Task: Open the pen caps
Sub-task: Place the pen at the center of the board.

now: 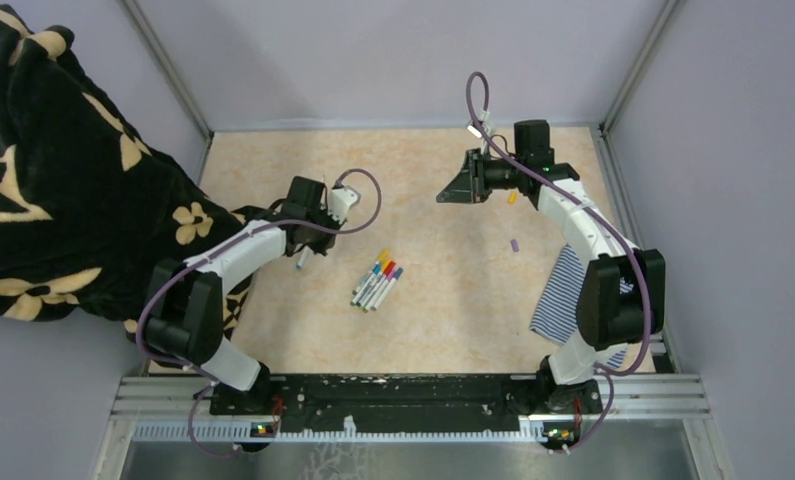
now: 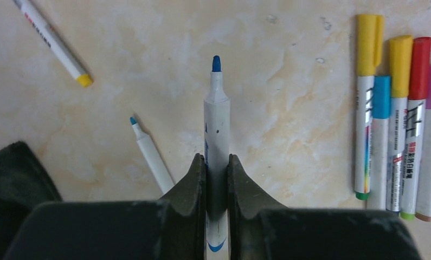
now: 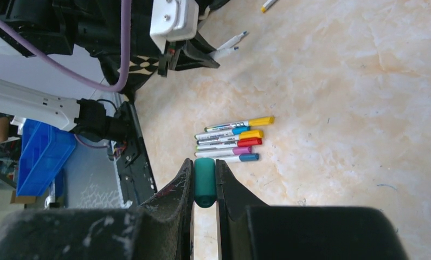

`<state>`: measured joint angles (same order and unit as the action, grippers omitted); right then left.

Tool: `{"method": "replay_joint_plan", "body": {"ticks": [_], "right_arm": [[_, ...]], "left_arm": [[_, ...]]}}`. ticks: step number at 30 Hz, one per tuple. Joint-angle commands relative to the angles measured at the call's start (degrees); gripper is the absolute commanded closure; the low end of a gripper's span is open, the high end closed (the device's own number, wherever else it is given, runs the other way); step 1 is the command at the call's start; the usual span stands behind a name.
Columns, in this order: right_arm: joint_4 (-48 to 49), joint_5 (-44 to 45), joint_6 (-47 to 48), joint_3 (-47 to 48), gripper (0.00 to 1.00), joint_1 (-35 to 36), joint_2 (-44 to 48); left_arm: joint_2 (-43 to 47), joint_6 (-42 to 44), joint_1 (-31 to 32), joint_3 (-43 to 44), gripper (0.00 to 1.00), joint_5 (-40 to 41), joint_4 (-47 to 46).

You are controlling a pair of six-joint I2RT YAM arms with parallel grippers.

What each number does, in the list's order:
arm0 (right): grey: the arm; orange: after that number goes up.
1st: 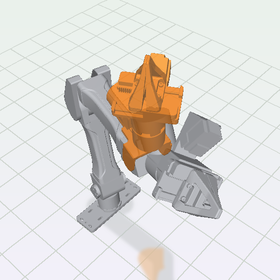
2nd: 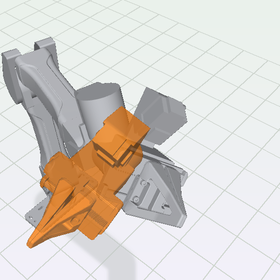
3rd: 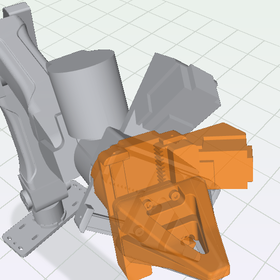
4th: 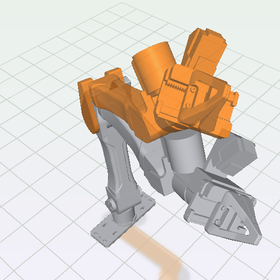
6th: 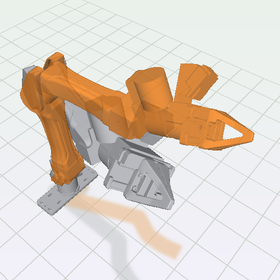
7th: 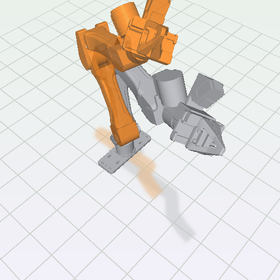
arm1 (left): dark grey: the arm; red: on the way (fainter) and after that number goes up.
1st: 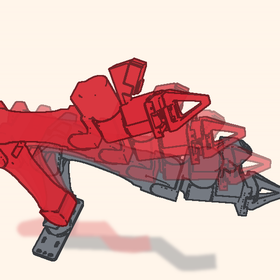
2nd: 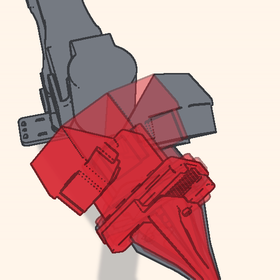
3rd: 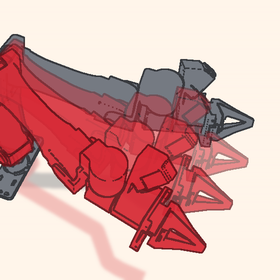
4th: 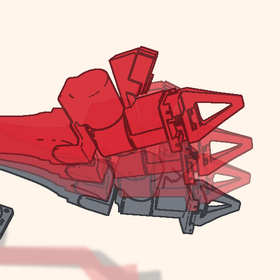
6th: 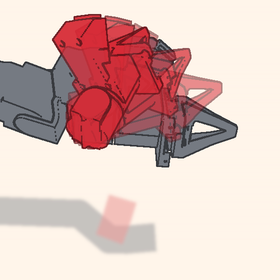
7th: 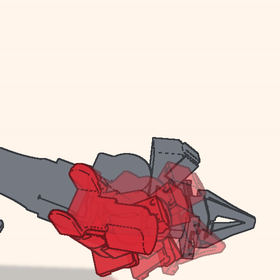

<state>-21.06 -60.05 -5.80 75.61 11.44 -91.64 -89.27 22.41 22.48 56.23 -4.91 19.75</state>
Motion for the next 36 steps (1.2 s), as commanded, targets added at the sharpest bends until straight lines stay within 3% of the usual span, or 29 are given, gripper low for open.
{"method": "replay_joint_plan", "body": {"ticks": [1, 21, 36], "right_arm": [[3.7, 0.0, -0.6, -0.2, 1.0, 0.2, 1.8], [4.3, 0.5, -0.8, -0.9, 1.0, 0.3, 1.9], [4.3, 0.8, -0.8, -1.0, 1.0, 0.2, 2.0]], "left_arm": [[-0.7, -3.8, -3.6, -0.1, 1.0, 1.2, 1.1], [-5.9, -8.5, -15.2, 0.5, 1.0, -4.4, 3.8], [-8.3, -9.1, -16.6, 0.7, 0.97, -6.7, 4.3]]}}
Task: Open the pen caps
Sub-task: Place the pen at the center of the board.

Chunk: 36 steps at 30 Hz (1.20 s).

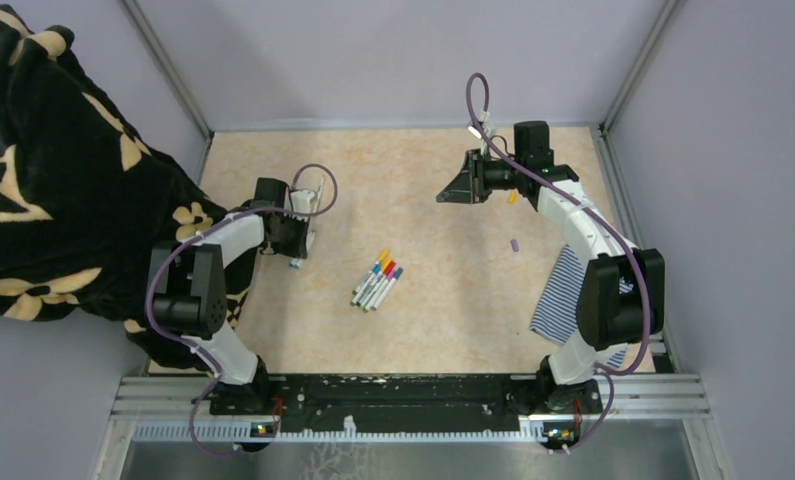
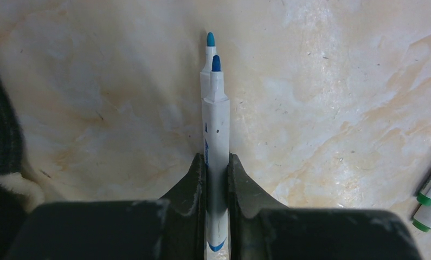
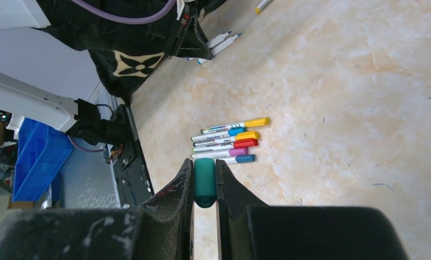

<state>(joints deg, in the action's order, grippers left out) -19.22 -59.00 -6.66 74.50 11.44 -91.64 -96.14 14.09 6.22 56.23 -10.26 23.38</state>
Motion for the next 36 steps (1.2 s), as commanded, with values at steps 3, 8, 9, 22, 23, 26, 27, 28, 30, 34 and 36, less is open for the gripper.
{"method": "replay_joint_plan", "body": {"ticks": [3, 8, 9, 22, 23, 26, 27, 28, 30, 34, 36], "right_arm": [[2.5, -0.3, 0.1, 0.1, 1.0, 0.3, 2.1], [2.5, -0.3, 0.1, 0.2, 1.0, 0.3, 2.2], [2.5, -0.3, 0.1, 0.1, 1.0, 0.2, 2.2], [2.4, -0.3, 0.1, 0.1, 1.0, 0.3, 2.3], [2.5, -0.2, 0.1, 0.1, 1.0, 0.3, 2.3], [2.5, -0.1, 0.1, 0.1, 1.0, 0.3, 2.4], [2.5, -0.1, 0.2, 0.1, 1.0, 0.2, 2.4], [2.6, 0.0, 0.1, 0.1, 1.0, 0.3, 2.3], [2.5, 0.3, 0.1, 0.1, 1.0, 0.3, 2.3], [3.0, 2.4, -0.2, -0.2, 1.0, 0.2, 2.6], [4.0, 4.5, -0.9, -0.9, 1.0, 0.1, 3.1]], "left_arm": [[-1.9, -0.8, -0.4, 0.7, 0.93, -1.0, 0.3], [-2.4, -1.2, -0.8, 0.8, 0.82, -0.9, 0.0], [-2.5, -1.2, -0.8, 0.8, 0.77, -0.9, 0.0], [-2.9, -1.4, -1.6, 0.7, 0.59, -1.3, -0.1], [-2.8, -1.4, -1.7, 0.8, 0.56, -1.3, -0.2], [-2.7, -1.5, -1.8, 0.7, 0.48, -1.2, -0.2], [-2.7, -1.5, -1.8, 0.7, 0.47, -1.2, -0.2], [-2.5, -1.5, -1.8, 0.8, 0.46, -1.2, -0.3], [-2.3, -1.5, -1.8, 0.8, 0.44, -1.2, -0.4], [-1.8, -1.6, -1.8, 0.7, 0.38, -1.1, -0.4], [-1.2, -1.5, -1.9, 0.7, 0.34, -1.1, -0.6]]}}
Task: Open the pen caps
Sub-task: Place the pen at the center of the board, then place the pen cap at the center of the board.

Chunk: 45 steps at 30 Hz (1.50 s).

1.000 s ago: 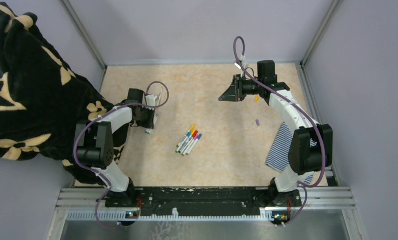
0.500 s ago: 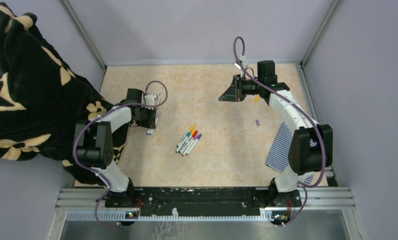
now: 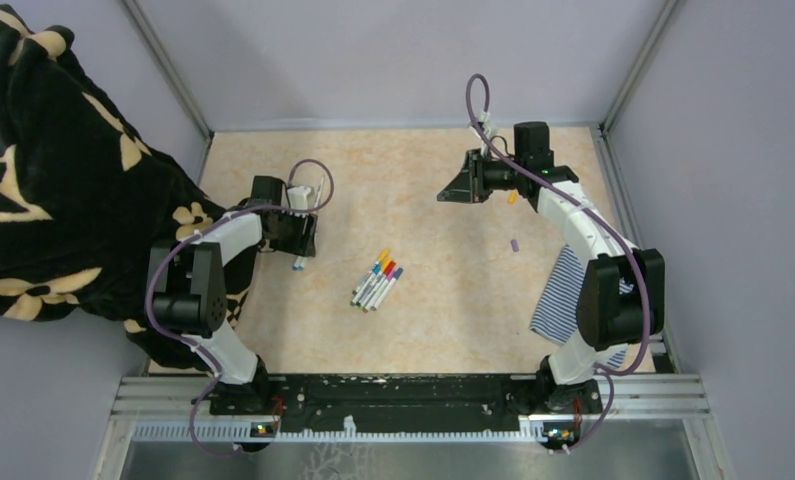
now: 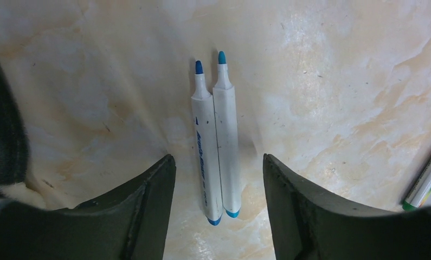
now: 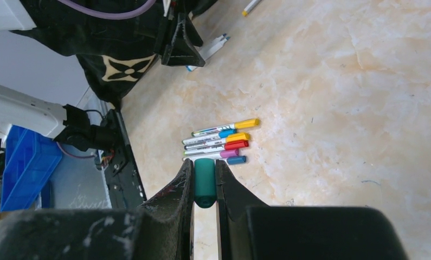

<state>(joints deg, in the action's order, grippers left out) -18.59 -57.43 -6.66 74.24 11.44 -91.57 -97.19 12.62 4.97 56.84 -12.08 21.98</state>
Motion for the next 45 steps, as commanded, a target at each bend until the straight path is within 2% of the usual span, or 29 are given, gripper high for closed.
{"method": "replay_joint_plan", "body": {"ticks": [1, 13, 24, 32, 39, 45], "right_arm": [[4.6, 4.2, -1.8, -1.5, 1.0, -0.3, 3.4], [11.5, 13.1, -6.4, -14.4, 1.0, -9.6, 10.0], [15.0, 14.0, -10.3, -21.1, 1.0, -23.0, 8.8], [13.7, 22.6, -9.8, -22.8, 1.0, -24.8, 7.0], [11.0, 25.7, -6.8, -23.4, 1.0, -25.2, 3.6], [13.2, 25.5, -7.9, -24.2, 1.0, -25.4, -1.1]], "left_arm": [[0.2, 0.0, -0.6, 0.1, 0.32, 0.7, 0.7], [6.3, 0.2, -0.6, -1.0, 0.01, -1.3, -0.7], [8.4, 0.5, -0.7, -1.7, 0.0, -3.1, -1.6], [9.0, 0.6, -0.6, -2.1, 0.0, -2.9, -2.0], [8.8, 0.6, -0.6, -2.3, 0.0, -3.1, -2.5], [8.8, 0.6, -0.6, -2.4, 0.01, -3.0, -2.5]]}}
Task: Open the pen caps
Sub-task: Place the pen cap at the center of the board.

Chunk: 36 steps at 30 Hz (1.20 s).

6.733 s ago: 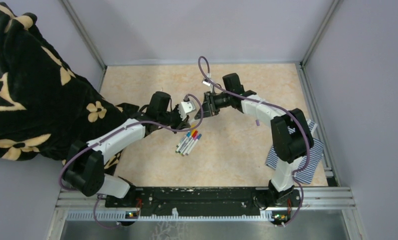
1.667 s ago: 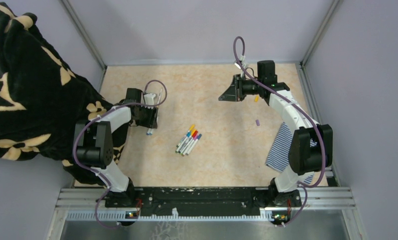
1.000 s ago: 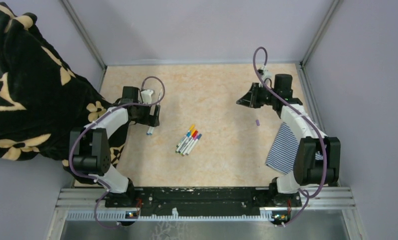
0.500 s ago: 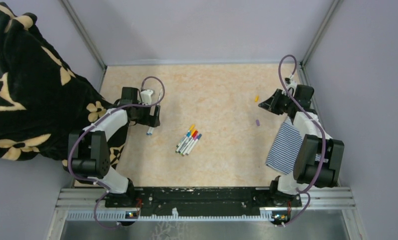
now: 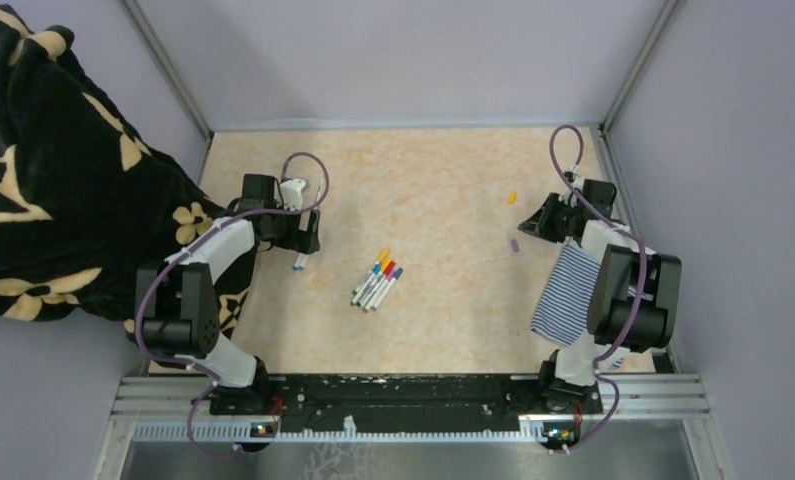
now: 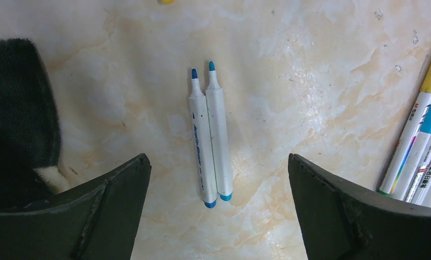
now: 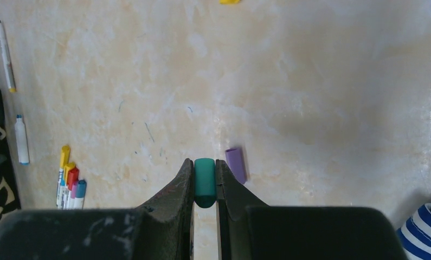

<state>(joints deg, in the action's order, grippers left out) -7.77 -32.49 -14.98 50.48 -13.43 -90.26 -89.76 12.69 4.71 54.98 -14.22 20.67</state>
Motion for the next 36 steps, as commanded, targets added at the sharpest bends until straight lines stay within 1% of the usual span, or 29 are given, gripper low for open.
{"method": "replay_joint_plan", "body": {"ticks": [1, 6, 18, 23, 32, 36], "right_arm": [[2.6, 0.7, 0.3, -0.4, 1.0, -0.6, -3.3], [2.7, 0.4, 0.1, 0.3, 0.98, -0.6, -7.8], [5.0, 2.2, -0.7, 0.1, 0.93, -0.6, -8.8], [5.1, 2.1, -0.8, 0.3, 0.86, -0.3, -9.5], [4.5, 1.4, -0.6, 0.6, 0.65, -0.1, -9.7], [3.1, 1.5, -0.5, 1.3, 0.62, -0.1, -10.2]], "left_arm": [[1.4, 0.5, -0.4, -0.6, 0.0, -0.8, -1.2], [1.2, 0.5, -0.3, -0.7, 0.0, -0.8, -1.5], [0.9, 0.5, -0.3, -0.8, 0.0, -0.9, -1.6], [0.8, 0.4, -0.4, -0.8, 0.0, -0.7, -1.7], [0.7, 0.5, -0.4, -0.9, 0.0, -0.7, -1.8], [0.8, 0.5, -0.4, -0.9, 0.0, -0.6, -1.8]]}}
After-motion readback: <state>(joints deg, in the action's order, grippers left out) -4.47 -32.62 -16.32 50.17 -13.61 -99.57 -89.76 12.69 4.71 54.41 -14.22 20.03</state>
